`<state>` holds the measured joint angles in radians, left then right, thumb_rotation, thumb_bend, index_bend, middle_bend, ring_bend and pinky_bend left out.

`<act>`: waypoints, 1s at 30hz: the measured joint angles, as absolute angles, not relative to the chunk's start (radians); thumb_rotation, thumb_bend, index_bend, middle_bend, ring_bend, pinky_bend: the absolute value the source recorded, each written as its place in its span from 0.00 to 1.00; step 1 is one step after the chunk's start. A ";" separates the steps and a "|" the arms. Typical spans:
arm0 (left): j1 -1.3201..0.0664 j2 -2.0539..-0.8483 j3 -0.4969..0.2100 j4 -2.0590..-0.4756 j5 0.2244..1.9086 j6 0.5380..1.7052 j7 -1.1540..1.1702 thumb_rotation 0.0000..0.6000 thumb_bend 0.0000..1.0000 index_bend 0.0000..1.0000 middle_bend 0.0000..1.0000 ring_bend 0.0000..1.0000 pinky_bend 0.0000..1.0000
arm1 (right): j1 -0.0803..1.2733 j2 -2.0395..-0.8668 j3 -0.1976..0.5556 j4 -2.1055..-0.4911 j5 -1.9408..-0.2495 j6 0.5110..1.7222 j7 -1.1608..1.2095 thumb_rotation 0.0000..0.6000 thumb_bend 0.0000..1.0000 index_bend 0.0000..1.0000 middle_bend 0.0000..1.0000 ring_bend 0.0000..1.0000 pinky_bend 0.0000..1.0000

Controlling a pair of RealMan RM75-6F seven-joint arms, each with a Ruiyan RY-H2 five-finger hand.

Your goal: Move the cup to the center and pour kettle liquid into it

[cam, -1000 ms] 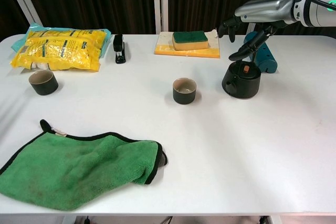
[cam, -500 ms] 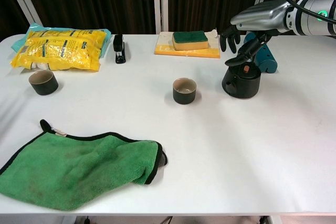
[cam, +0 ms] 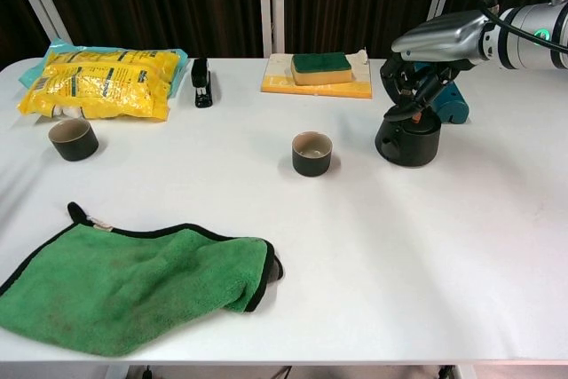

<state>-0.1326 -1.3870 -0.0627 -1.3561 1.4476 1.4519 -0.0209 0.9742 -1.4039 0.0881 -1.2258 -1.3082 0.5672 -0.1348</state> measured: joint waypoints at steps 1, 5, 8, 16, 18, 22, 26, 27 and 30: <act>-0.133 -1.387 -0.063 -1.355 1.447 1.451 -0.022 1.00 0.13 0.14 0.13 0.15 0.25 | 0.974 -1.403 0.086 -1.226 -1.307 0.567 -0.136 0.41 0.20 0.52 0.53 0.41 0.00; -0.132 -1.388 -0.063 -1.352 1.447 1.450 -0.025 1.00 0.13 0.14 0.13 0.15 0.25 | 0.972 -1.403 0.081 -1.224 -1.303 0.564 -0.138 0.41 0.20 0.55 0.55 0.43 0.00; -0.133 -1.390 -0.063 -1.350 1.447 1.448 -0.026 1.00 0.13 0.14 0.13 0.15 0.25 | 0.972 -1.404 0.079 -1.221 -1.300 0.563 -0.140 0.40 0.19 0.57 0.57 0.44 0.00; -0.134 -1.393 -0.062 -1.344 1.447 1.443 -0.026 1.00 0.13 0.14 0.13 0.15 0.25 | 0.972 -1.403 0.071 -1.220 -1.298 0.557 -0.147 0.41 0.19 0.64 0.62 0.48 0.00; -0.134 -1.393 -0.062 -1.343 1.447 1.444 -0.026 1.00 0.13 0.14 0.13 0.15 0.25 | 0.972 -1.404 0.069 -1.218 -1.298 0.557 -0.147 0.40 0.19 0.65 0.63 0.49 0.00; -0.134 -1.393 -0.063 -1.342 1.446 1.443 -0.027 1.00 0.13 0.14 0.13 0.15 0.25 | 0.974 -1.404 0.068 -1.217 -1.295 0.552 -0.148 0.40 0.18 0.70 0.67 0.53 0.00; -0.134 -1.394 -0.062 -1.340 1.446 1.441 -0.027 1.00 0.13 0.14 0.13 0.15 0.25 | 0.976 -1.400 0.069 -1.221 -1.286 0.546 -0.151 0.40 0.18 0.77 0.73 0.58 0.00; -0.134 -1.394 -0.063 -1.339 1.446 1.441 -0.028 1.00 0.13 0.14 0.13 0.15 0.25 | 0.977 -1.399 0.069 -1.222 -1.284 0.545 -0.151 0.40 0.18 0.79 0.74 0.59 0.00; -0.134 -1.394 -0.064 -1.339 1.447 1.443 -0.028 1.00 0.13 0.14 0.13 0.15 0.25 | 0.980 -1.394 0.069 -1.228 -1.276 0.534 -0.151 0.40 0.18 0.86 0.80 0.64 0.00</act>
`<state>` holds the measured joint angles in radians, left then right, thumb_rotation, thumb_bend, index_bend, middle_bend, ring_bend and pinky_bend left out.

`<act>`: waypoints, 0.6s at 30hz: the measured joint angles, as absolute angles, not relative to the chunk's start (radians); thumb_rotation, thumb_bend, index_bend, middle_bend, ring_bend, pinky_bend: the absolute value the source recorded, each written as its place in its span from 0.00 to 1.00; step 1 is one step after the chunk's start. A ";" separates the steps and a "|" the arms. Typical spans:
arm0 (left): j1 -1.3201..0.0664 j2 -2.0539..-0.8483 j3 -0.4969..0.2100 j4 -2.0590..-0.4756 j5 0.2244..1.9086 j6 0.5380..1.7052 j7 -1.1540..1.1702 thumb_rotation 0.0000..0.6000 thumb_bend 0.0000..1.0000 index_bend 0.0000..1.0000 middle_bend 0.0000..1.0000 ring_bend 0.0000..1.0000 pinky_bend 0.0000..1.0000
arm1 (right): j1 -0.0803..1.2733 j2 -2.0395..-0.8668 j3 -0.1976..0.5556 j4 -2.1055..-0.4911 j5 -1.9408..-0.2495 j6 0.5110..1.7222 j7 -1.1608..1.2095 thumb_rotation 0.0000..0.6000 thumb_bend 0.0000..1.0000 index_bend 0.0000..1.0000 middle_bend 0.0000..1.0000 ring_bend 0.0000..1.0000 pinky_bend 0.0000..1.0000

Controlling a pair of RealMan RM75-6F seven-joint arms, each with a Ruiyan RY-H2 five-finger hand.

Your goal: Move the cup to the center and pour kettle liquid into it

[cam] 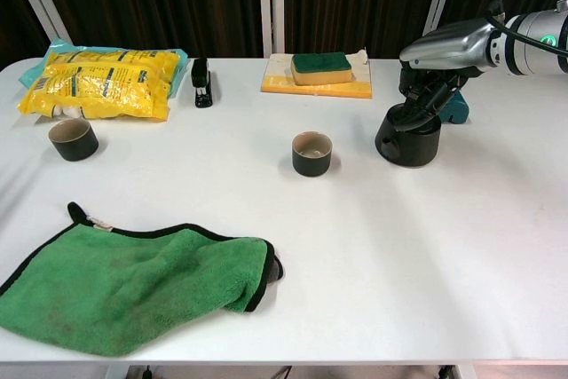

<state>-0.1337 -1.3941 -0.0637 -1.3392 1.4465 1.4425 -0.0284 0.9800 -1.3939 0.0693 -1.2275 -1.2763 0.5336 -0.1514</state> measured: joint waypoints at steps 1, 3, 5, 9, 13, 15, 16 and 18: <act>-0.133 -1.394 -0.064 -1.339 1.446 1.442 -0.029 1.00 0.13 0.14 0.13 0.15 0.25 | 0.982 -1.391 0.069 -1.231 -1.271 0.527 -0.152 0.40 0.18 0.87 0.81 0.65 0.00; -0.133 -1.394 -0.064 -1.337 1.446 1.442 -0.030 1.00 0.13 0.14 0.13 0.15 0.25 | 0.985 -1.387 0.069 -1.235 -1.263 0.516 -0.153 0.40 0.18 0.89 0.83 0.67 0.00; -0.132 -1.394 -0.063 -1.336 1.445 1.442 -0.031 1.00 0.13 0.14 0.13 0.15 0.25 | 0.989 -1.382 0.068 -1.240 -1.252 0.504 -0.156 0.40 0.18 0.91 0.84 0.68 0.00; -0.131 -1.393 -0.064 -1.334 1.443 1.442 -0.036 1.00 0.13 0.14 0.13 0.15 0.25 | 0.994 -1.378 0.066 -1.248 -1.240 0.498 -0.164 0.40 0.18 0.95 0.87 0.71 0.00; -0.132 -1.392 -0.065 -1.333 1.443 1.440 -0.038 1.00 0.13 0.14 0.13 0.15 0.25 | 0.998 -1.373 0.069 -1.257 -1.234 0.502 -0.169 0.40 0.18 0.98 0.90 0.73 0.02; -0.133 -1.392 -0.065 -1.333 1.442 1.438 -0.040 1.00 0.13 0.15 0.13 0.15 0.25 | 0.998 -1.372 0.070 -1.260 -1.232 0.506 -0.170 0.40 0.18 1.00 0.91 0.75 0.04; -0.133 -1.393 -0.065 -1.333 1.442 1.437 -0.041 1.00 0.13 0.15 0.13 0.15 0.25 | 0.997 -1.372 0.071 -1.262 -1.231 0.510 -0.170 0.40 0.18 1.00 0.92 0.76 0.06; -0.133 -1.393 -0.065 -1.333 1.443 1.436 -0.041 1.00 0.13 0.15 0.13 0.15 0.25 | 0.996 -1.372 0.071 -1.264 -1.230 0.516 -0.170 0.40 0.18 1.00 0.94 0.77 0.08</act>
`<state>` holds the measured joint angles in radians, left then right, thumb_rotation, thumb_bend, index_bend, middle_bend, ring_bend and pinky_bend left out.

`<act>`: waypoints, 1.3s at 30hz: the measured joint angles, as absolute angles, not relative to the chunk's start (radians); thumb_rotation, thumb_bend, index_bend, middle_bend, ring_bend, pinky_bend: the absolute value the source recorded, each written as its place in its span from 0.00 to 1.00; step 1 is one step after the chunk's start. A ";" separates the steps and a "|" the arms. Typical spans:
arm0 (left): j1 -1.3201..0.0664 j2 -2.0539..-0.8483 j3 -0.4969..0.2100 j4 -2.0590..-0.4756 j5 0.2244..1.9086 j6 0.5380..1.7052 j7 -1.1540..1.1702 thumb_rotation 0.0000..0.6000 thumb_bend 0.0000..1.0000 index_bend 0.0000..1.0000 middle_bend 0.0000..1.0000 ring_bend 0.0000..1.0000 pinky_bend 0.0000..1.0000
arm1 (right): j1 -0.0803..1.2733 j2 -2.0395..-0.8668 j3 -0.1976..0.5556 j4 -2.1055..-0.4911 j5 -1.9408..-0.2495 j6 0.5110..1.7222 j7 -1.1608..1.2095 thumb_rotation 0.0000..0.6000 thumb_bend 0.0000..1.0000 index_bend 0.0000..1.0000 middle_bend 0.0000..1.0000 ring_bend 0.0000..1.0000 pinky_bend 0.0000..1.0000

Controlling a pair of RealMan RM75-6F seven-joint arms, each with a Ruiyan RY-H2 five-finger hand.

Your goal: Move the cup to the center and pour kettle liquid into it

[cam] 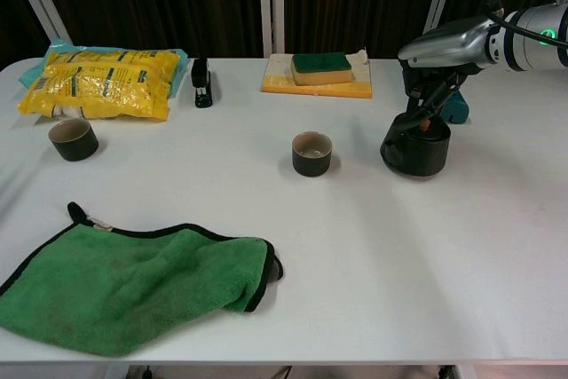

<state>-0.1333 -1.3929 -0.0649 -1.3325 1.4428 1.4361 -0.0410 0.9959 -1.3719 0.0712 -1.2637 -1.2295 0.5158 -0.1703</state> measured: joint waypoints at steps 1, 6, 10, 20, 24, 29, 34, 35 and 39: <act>-0.133 -1.393 -0.065 -1.332 1.443 1.436 -0.041 1.00 0.13 0.15 0.13 0.15 0.25 | 0.994 -1.372 0.071 -1.264 -1.229 0.521 -0.170 0.40 0.18 1.00 0.95 0.78 0.10; -0.132 -1.392 -0.065 -1.332 1.442 1.436 -0.043 1.00 0.13 0.15 0.13 0.15 0.25 | 0.983 -1.373 0.074 -1.269 -1.223 0.538 -0.159 0.40 0.18 1.00 0.99 0.83 0.17; -0.132 -1.393 -0.063 -1.330 1.441 1.431 -0.045 1.00 0.13 0.15 0.13 0.15 0.25 | 0.971 -1.375 0.077 -1.271 -1.223 0.570 -0.156 0.40 0.18 1.00 1.00 0.88 0.27; -0.134 -1.399 -0.061 -1.320 1.442 1.425 -0.051 1.00 0.13 0.15 0.13 0.15 0.25 | 0.914 -1.388 0.082 -1.272 -1.272 0.682 -0.103 0.40 0.25 1.00 1.00 0.95 0.42; -0.134 -1.400 -0.061 -1.320 1.444 1.427 -0.052 1.00 0.13 0.15 0.13 0.15 0.25 | 0.899 -1.387 0.083 -1.273 -1.295 0.706 -0.075 0.40 0.29 1.00 1.00 0.95 0.42; -0.133 -1.402 -0.060 -1.317 1.444 1.427 -0.054 1.00 0.13 0.15 0.13 0.15 0.25 | 0.890 -1.377 0.087 -1.278 -1.316 0.721 -0.053 0.39 0.36 1.00 1.00 0.95 0.42; -0.132 -1.405 -0.059 -1.311 1.444 1.427 -0.059 1.00 0.13 0.15 0.13 0.15 0.25 | 0.887 -1.374 0.091 -1.285 -1.320 0.724 -0.053 0.41 0.39 1.00 1.00 0.96 0.43; -0.132 -1.405 -0.060 -1.310 1.444 1.428 -0.060 1.00 0.13 0.15 0.13 0.15 0.25 | 0.887 -1.373 0.092 -1.286 -1.320 0.723 -0.052 0.41 0.39 1.00 1.00 0.96 0.43; -0.132 -1.406 -0.060 -1.308 1.443 1.427 -0.061 1.00 0.13 0.16 0.13 0.15 0.25 | 0.887 -1.370 0.095 -1.293 -1.319 0.719 -0.051 0.40 0.39 1.00 1.00 0.96 0.43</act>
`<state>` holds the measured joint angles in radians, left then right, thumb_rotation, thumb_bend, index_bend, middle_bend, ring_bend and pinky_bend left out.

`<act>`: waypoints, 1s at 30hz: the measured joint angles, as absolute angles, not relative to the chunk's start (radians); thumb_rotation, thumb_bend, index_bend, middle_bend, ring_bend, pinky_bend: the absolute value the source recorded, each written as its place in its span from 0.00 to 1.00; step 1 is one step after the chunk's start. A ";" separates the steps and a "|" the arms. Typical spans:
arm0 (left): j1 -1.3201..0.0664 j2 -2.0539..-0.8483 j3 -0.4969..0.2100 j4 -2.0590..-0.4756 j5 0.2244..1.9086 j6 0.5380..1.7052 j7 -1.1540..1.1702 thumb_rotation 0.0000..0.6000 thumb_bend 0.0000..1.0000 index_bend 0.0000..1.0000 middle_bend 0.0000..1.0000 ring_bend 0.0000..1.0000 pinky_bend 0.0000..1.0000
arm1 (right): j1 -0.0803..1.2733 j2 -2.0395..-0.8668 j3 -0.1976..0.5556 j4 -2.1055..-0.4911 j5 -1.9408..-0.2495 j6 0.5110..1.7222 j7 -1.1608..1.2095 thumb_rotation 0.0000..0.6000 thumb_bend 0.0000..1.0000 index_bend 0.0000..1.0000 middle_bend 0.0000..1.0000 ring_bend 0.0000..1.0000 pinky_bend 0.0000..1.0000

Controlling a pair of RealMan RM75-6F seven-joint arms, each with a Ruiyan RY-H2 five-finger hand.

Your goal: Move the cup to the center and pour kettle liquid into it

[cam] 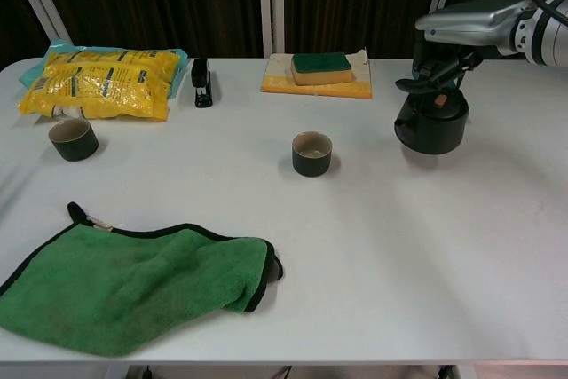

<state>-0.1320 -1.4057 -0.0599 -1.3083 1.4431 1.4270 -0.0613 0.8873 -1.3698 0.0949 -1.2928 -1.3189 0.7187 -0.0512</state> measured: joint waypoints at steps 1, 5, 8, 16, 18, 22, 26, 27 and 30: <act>-0.132 -1.406 -0.060 -1.308 1.443 1.426 -0.062 1.00 0.13 0.16 0.13 0.15 0.25 | 0.888 -1.368 0.095 -1.296 -1.320 0.718 -0.052 0.40 0.39 1.00 1.00 0.96 0.43; -0.133 -1.409 -0.059 -1.304 1.443 1.423 -0.063 1.00 0.13 0.16 0.13 0.15 0.25 | 0.888 -1.359 0.098 -1.310 -1.323 0.719 -0.056 0.44 0.46 1.00 1.00 0.95 0.44; -0.134 -1.409 -0.059 -1.304 1.444 1.423 -0.064 1.00 0.13 0.16 0.13 0.15 0.25 | 0.887 -1.350 0.100 -1.321 -1.326 0.722 -0.059 0.53 0.48 1.00 1.00 0.95 0.44; -0.133 -1.408 -0.059 -1.305 1.446 1.427 -0.063 1.00 0.13 0.16 0.13 0.15 0.25 | 0.886 -1.334 0.100 -1.340 -1.324 0.712 -0.061 0.79 0.54 1.00 1.00 0.94 0.45; -0.133 -1.407 -0.059 -1.306 1.446 1.426 -0.063 1.00 0.13 0.16 0.13 0.15 0.25 | 0.885 -1.333 0.100 -1.341 -1.327 0.714 -0.057 0.83 0.58 1.00 1.00 0.94 0.45; -0.134 -1.407 -0.060 -1.309 1.447 1.426 -0.061 1.00 0.13 0.16 0.13 0.15 0.25 | 0.882 -1.331 0.100 -1.342 -1.333 0.717 -0.047 0.85 0.61 1.00 1.00 0.94 0.45; -0.136 -1.407 -0.061 -1.311 1.447 1.425 -0.058 1.00 0.13 0.16 0.13 0.15 0.25 | 0.881 -1.329 0.099 -1.339 -1.336 0.715 -0.040 0.85 0.61 1.00 1.00 0.94 0.45; -0.136 -1.407 -0.061 -1.312 1.447 1.424 -0.056 1.00 0.13 0.16 0.13 0.15 0.25 | 0.881 -1.329 0.099 -1.338 -1.336 0.715 -0.039 0.85 0.61 1.00 1.00 0.94 0.45; -0.136 -1.406 -0.061 -1.313 1.446 1.425 -0.055 1.00 0.13 0.16 0.13 0.15 0.25 | 0.879 -1.329 0.099 -1.335 -1.335 0.714 -0.038 0.85 0.61 1.00 1.00 0.94 0.45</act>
